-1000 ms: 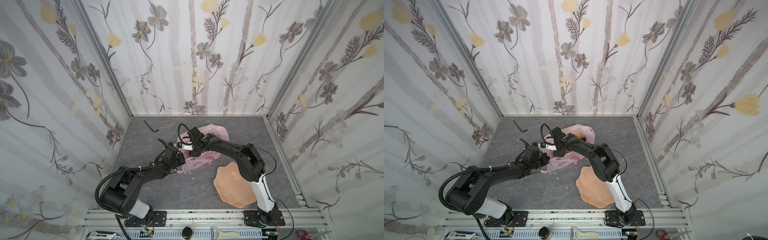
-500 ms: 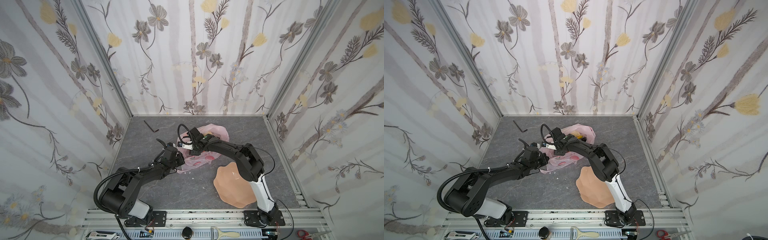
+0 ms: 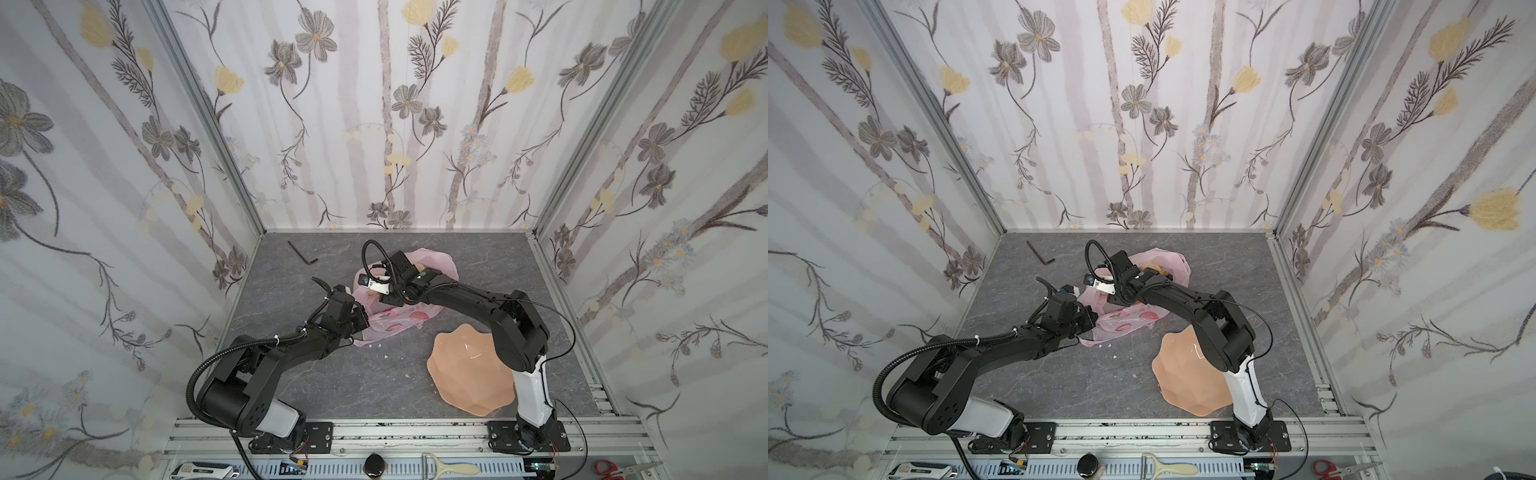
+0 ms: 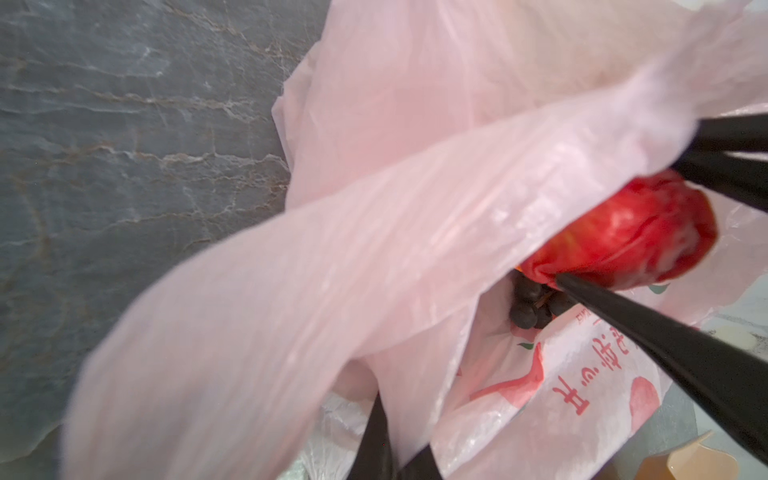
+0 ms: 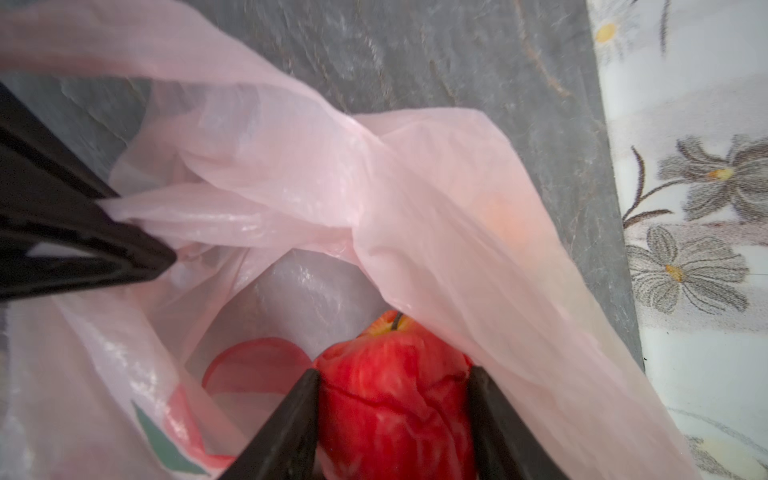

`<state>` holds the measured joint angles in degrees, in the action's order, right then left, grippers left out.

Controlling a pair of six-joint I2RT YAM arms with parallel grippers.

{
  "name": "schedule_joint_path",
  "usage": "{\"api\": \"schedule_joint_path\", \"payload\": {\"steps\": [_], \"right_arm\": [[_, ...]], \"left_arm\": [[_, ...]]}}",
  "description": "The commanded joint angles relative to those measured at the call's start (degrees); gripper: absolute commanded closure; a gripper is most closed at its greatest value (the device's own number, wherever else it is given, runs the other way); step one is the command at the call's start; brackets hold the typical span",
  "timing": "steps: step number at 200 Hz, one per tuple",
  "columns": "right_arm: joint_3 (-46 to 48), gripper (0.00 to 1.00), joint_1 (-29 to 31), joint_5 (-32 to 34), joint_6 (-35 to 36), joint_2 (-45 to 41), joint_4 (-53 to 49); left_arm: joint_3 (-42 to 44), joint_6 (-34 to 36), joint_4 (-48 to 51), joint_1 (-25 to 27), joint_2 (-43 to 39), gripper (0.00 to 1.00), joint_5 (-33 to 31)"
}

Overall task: Take the fake fruits out of the plastic bag
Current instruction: 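Lift the red apple out of the bag and carry it toward the plate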

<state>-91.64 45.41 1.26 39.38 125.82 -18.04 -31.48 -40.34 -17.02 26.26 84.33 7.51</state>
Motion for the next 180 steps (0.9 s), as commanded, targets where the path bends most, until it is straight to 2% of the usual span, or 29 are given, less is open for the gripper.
{"api": "schedule_joint_path", "payload": {"steps": [1,39,116,146,180], "right_arm": [[3.6,0.46,-0.2,-3.5,-5.3,-2.9,7.4],[12.7,0.46,-1.0,-7.4,-14.2,-9.4,16.7],[26.1,0.47,-1.7,-7.4,-31.5,-17.5,34.5],[34.6,0.47,-1.8,-6.0,-37.2,-25.0,39.8],[47.0,0.48,-1.4,-3.4,-43.8,-38.5,43.0]], "left_arm": [[0.2,-0.2,-1.2,-0.1,-0.4,1.00,-0.6],[-0.1,-0.3,-1.4,-0.1,-0.4,1.00,-0.2],[-0.4,-0.2,-1.9,-0.1,-0.6,1.00,0.4],[-0.2,-0.2,-1.9,-0.1,-0.8,1.00,0.4],[-0.2,-0.5,-2.1,-0.1,-1.0,1.00,0.4]]}}
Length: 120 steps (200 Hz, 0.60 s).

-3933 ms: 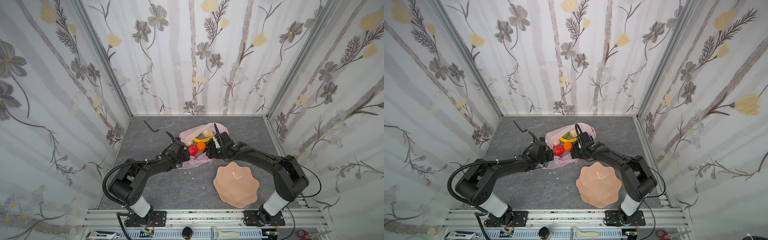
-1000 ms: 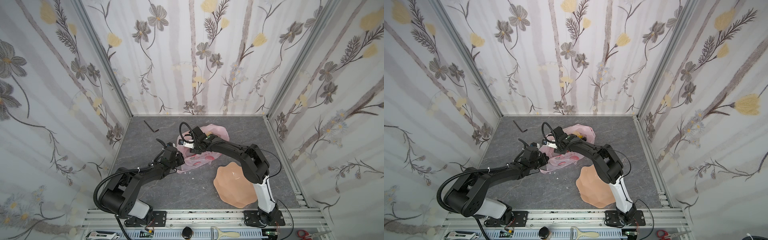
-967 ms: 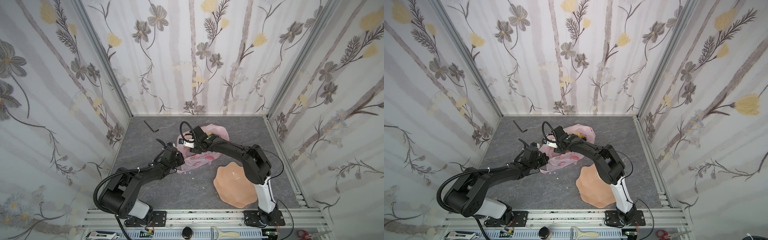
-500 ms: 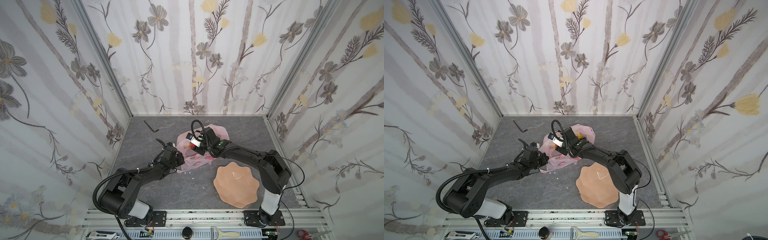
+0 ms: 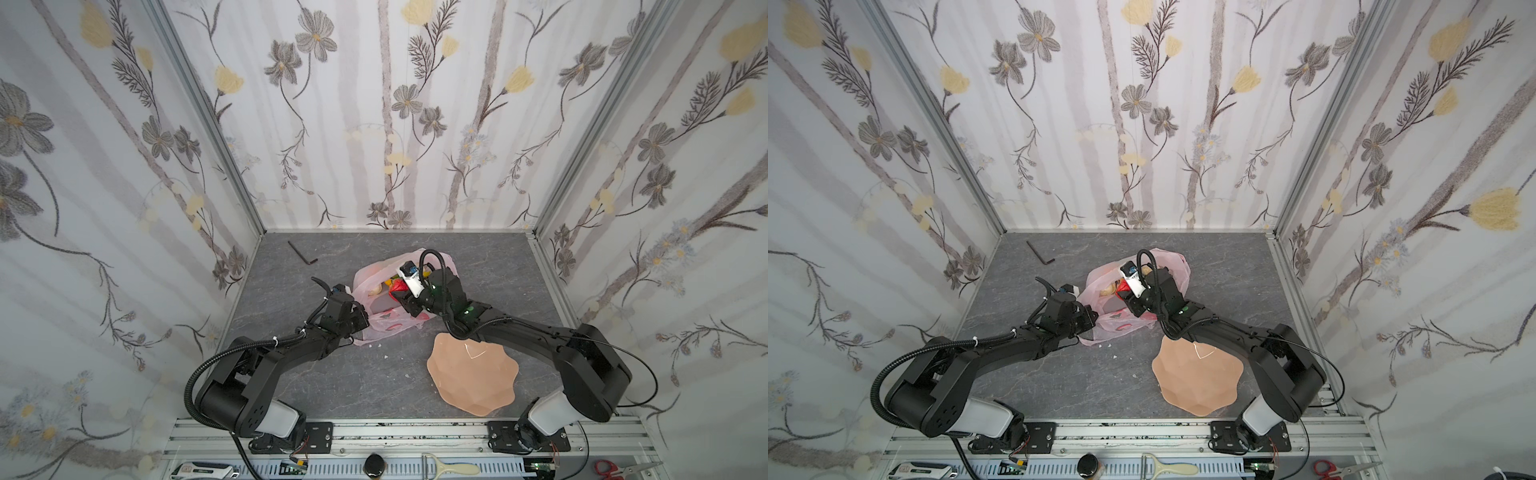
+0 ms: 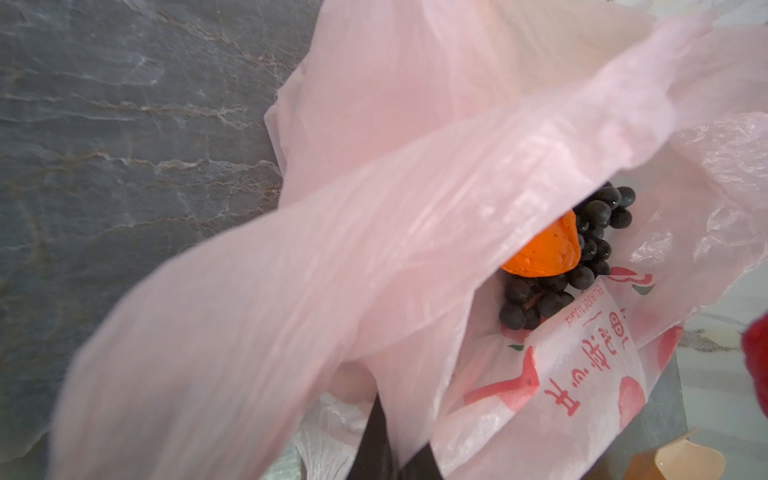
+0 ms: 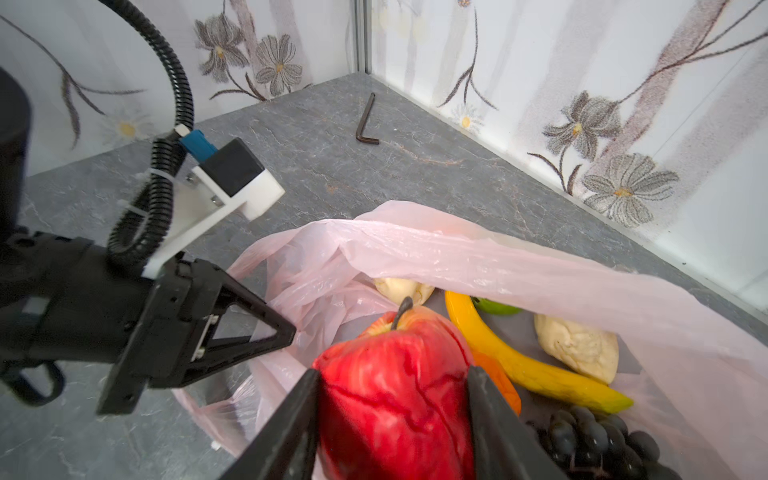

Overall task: Take the fake fruits out of the plastic bag
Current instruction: 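Lift the red apple out of the bag and carry it toward the plate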

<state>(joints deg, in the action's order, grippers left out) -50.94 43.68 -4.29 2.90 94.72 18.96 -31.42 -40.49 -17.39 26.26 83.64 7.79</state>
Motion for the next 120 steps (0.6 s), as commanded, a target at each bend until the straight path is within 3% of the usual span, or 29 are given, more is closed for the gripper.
{"api": "schedule_joint_path", "payload": {"steps": [1,39,71,120], "right_arm": [[6.6,0.48,0.4,2.3,-7.4,-7.8,5.9],[18.2,0.48,2.9,9.2,-12.5,-21.2,4.3],[27.3,0.48,8.9,16.7,-17.2,-33.0,1.6],[36.4,0.50,13.2,26.0,-25.1,-47.5,-6.5]], "left_arm": [[-0.3,-0.4,-1.7,-0.1,-0.3,1.00,0.1],[-1.6,-0.7,-2.2,-0.1,1.3,1.00,1.5],[-3.8,-0.6,-2.2,0.0,3.3,1.00,4.5],[-4.1,-1.3,-2.2,0.1,3.5,1.00,5.0]]}}
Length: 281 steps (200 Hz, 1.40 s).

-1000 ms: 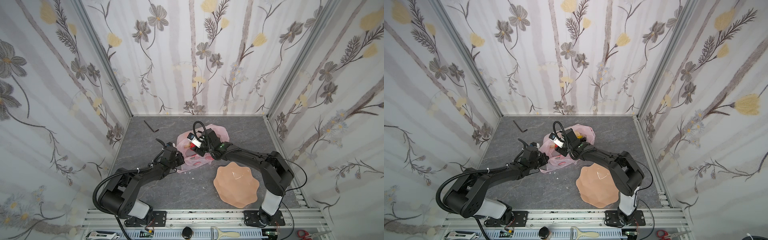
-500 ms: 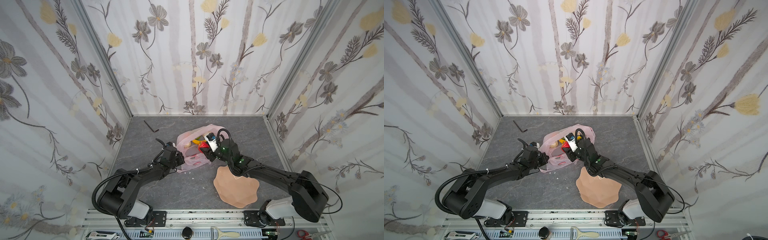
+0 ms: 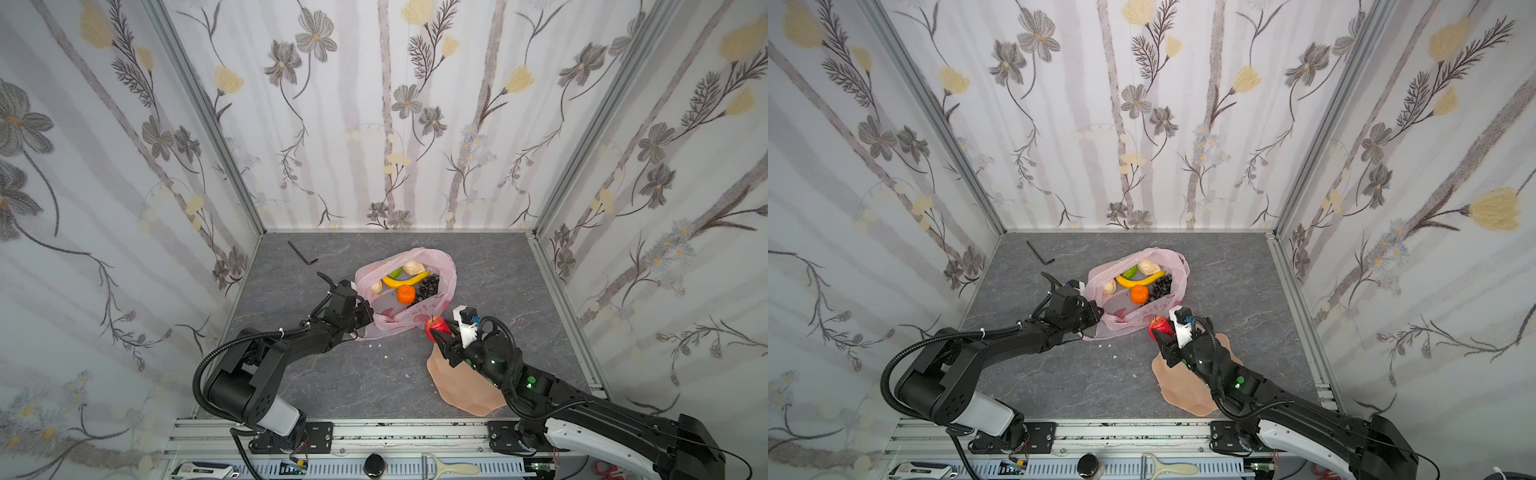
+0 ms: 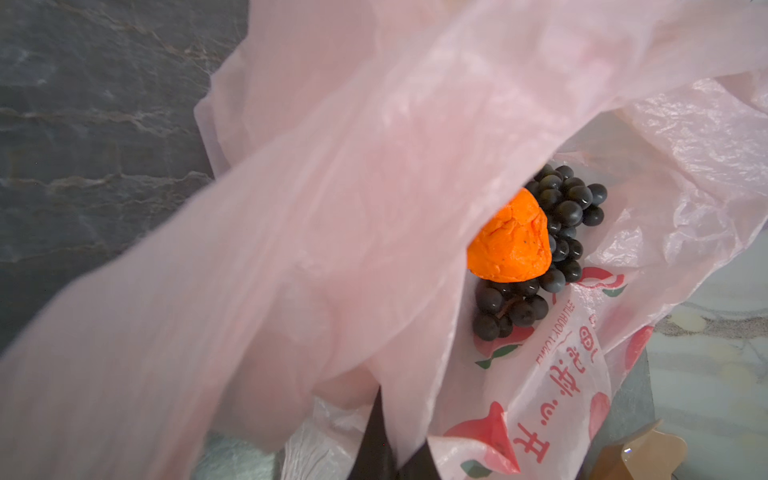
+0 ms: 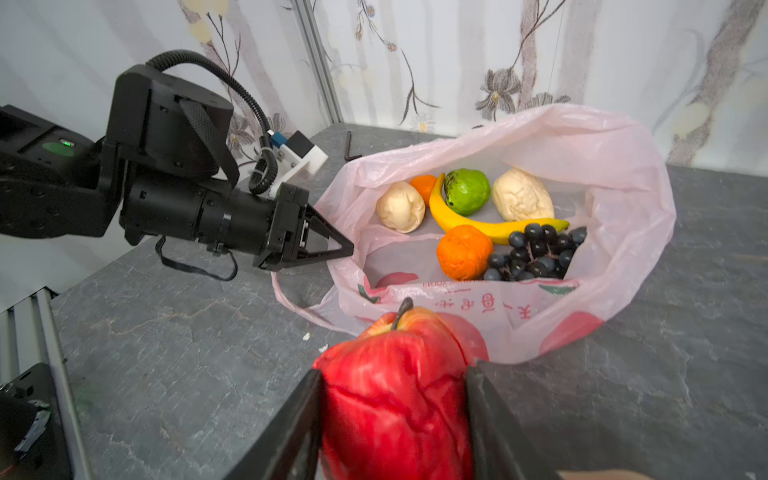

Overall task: Take the fake fruits out of the plastic bag
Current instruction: 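Lift the red apple out of the bag and carry it toward the plate, then lower the red apple onto the peach plate with the right gripper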

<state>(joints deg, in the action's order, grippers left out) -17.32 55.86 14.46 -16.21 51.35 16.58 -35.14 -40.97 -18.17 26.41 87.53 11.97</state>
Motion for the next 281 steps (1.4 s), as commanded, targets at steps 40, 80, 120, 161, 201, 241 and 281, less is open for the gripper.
{"api": "schedule_joint_path", "payload": {"steps": [40,80,120,161,201,241,281], "right_arm": [[8.6,0.50,1.1,10.7,-12.5,-11.1,-7.5],[11.6,0.50,1.1,11.4,-15.2,-8.2,-5.1],[13.6,0.51,1.2,12.8,-15.9,-3.7,-0.2],[15.5,0.50,1.1,14.3,-13.5,-4.0,5.1],[15.9,0.50,1.1,15.6,-11.9,-0.4,10.2],[16.1,0.50,0.9,16.2,-10.1,5.4,18.5],[15.3,0.50,-0.3,15.1,-7.8,13.4,28.3]], "left_arm": [[-0.2,-0.6,-1.4,0.0,-1.2,1.00,0.3],[-0.4,-1.0,-1.4,0.0,-1.1,1.00,-0.8],[-0.3,-1.0,-1.4,0.0,-0.6,1.00,-1.1],[0.1,-1.2,-1.4,0.0,-0.4,1.00,-1.6],[0.3,-1.2,-1.4,0.0,-1.4,1.00,-2.0],[1.0,-1.4,-1.3,0.0,-2.4,1.00,-2.3],[1.3,-1.6,-1.3,0.0,-3.1,1.00,-2.6]]}}
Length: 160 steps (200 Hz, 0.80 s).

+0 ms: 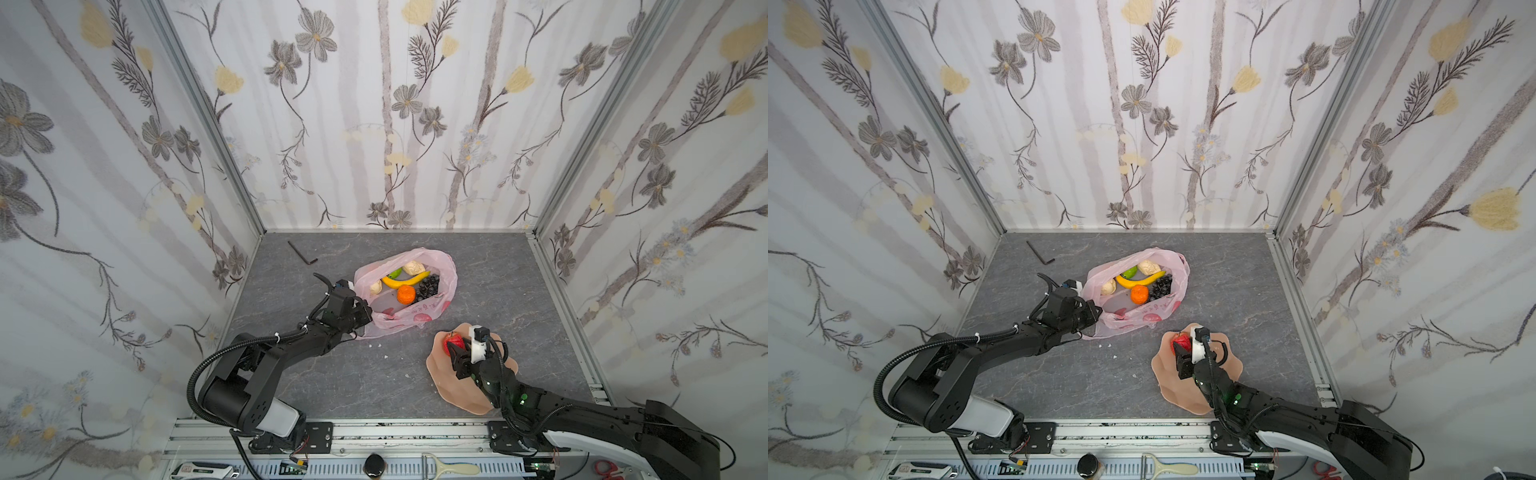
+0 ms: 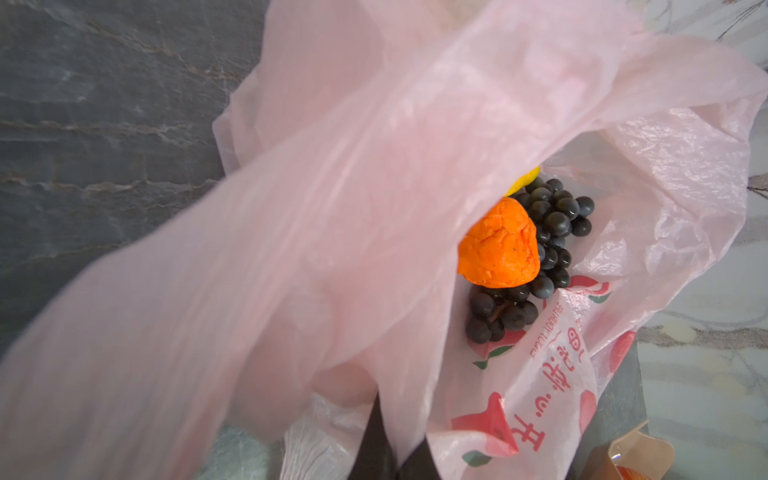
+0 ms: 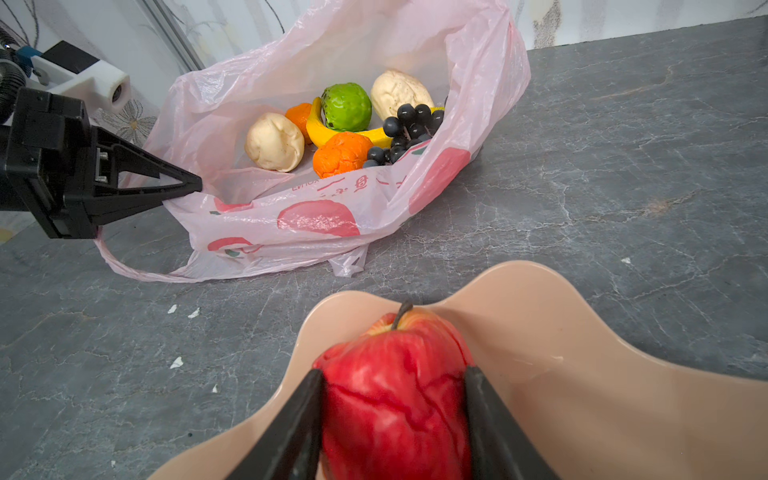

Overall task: Take the fake fruits out of the plastic bag
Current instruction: 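Lower the red apple onto the peach plate with the right gripper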

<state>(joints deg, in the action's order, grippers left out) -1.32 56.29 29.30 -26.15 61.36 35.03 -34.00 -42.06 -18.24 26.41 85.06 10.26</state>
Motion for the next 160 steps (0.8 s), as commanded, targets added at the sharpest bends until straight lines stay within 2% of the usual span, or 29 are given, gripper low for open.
{"api": "schedule_joint_path", "payload": {"steps": [1,41,100,139,160], "right_arm": [[-0.7,0.50,-0.8,0.2,2.2,3.6,10.1],[-2.9,0.50,-3.7,-3.5,6.4,12.9,18.5],[-6.7,0.50,-8.3,-7.7,11.2,21.4,26.2],[-3.8,0.50,-8.3,-9.5,11.6,18.1,26.1],[-2.3,0.50,-5.3,-7.9,11.5,12.5,20.2]], "left_arm": [[0.2,-0.5,-1.3,0.0,-0.6,1.00,-0.9],[0.2,-0.6,-1.3,-0.1,-1.0,1.00,-1.4],[0.3,-0.5,-1.0,-0.2,-1.1,1.00,-1.7],[0.3,-0.2,-0.9,-0.5,-1.2,1.00,-1.6],[0.2,0.2,-0.9,-0.6,-1.1,1.00,-1.2]]}}
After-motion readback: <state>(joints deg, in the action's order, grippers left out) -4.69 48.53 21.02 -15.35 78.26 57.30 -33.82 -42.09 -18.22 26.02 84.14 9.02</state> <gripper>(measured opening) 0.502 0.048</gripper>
